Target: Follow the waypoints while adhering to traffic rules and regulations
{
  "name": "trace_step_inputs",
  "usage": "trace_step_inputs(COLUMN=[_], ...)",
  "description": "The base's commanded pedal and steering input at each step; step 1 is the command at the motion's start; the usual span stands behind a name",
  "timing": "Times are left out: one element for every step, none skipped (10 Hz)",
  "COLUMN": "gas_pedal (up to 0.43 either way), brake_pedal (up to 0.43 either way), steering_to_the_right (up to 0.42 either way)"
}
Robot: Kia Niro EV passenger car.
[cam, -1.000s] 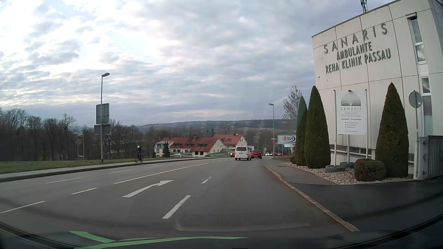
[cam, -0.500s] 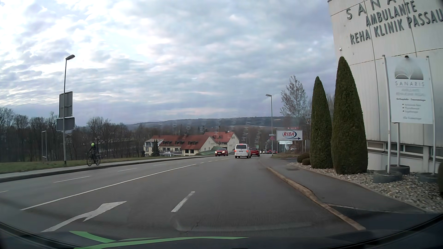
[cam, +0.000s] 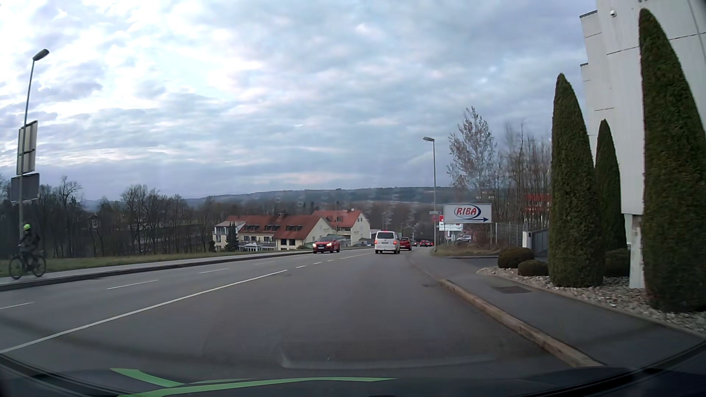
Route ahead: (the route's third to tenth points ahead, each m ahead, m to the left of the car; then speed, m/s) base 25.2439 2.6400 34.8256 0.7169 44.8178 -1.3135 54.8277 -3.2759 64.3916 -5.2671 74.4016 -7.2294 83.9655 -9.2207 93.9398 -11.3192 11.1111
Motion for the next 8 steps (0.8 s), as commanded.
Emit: trace_step_inputs(gas_pedal=[0.000, 0.000, 0.000, 0.000, 0.000, 0.000, 0.000, 0.000], brake_pedal=[0.000, 0.000, 0.000, 0.000, 0.000, 0.000, 0.000, 0.000], steering_to_the_right=[0.022, 0.021, 0.020, 0.018, 0.017, 0.017, 0.017, 0.017])
